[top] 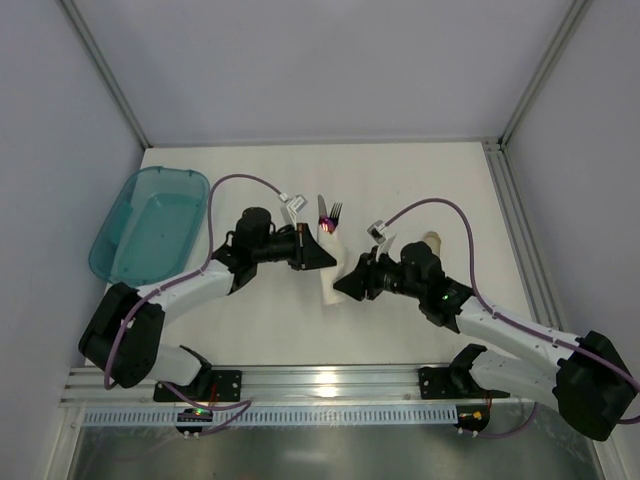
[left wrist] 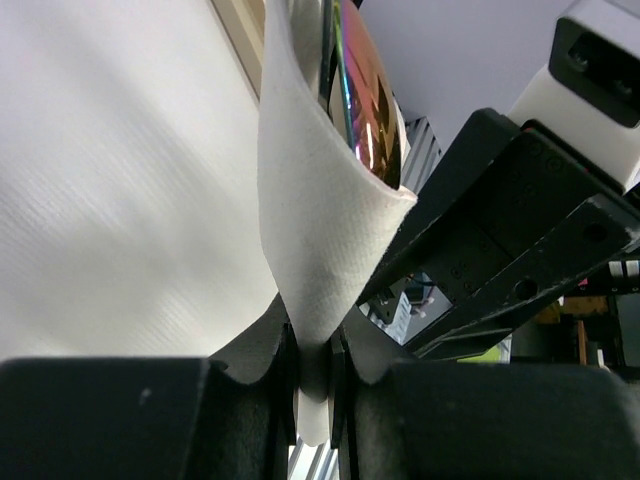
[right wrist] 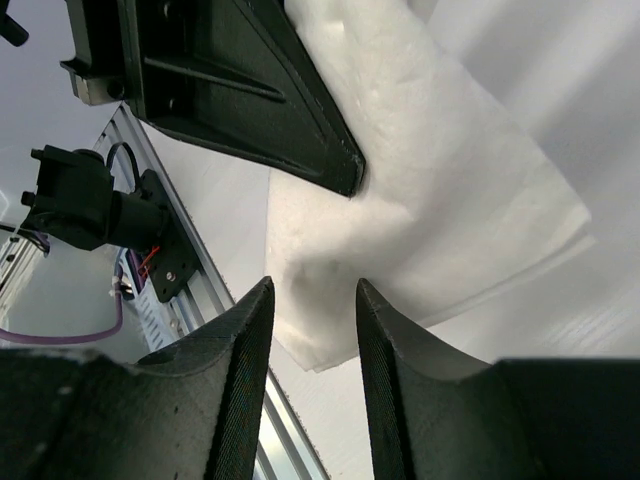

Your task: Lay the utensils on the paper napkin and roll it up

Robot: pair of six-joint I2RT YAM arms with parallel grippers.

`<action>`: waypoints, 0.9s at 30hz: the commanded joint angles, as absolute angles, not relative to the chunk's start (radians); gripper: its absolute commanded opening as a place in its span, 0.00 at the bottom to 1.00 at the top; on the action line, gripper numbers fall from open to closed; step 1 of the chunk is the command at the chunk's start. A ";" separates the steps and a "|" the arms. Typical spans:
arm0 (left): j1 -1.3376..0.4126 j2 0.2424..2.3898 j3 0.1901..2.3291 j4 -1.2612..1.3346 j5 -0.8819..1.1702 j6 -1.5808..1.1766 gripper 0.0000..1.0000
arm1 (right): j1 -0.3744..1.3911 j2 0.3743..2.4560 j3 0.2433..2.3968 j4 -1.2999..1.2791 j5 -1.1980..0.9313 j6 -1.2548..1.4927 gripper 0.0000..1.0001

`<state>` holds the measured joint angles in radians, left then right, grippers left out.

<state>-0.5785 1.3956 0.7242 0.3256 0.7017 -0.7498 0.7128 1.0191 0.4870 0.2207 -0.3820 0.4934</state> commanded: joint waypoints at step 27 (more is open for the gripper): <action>-0.583 1.318 0.793 0.337 0.727 -0.752 0.00 | 0.750 1.028 0.408 0.379 -0.339 0.519 0.38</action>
<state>-0.5785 1.3632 0.7349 0.2806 0.6903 -0.7498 0.7429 1.0283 0.4126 0.3149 -0.3496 0.5186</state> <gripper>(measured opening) 0.156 0.386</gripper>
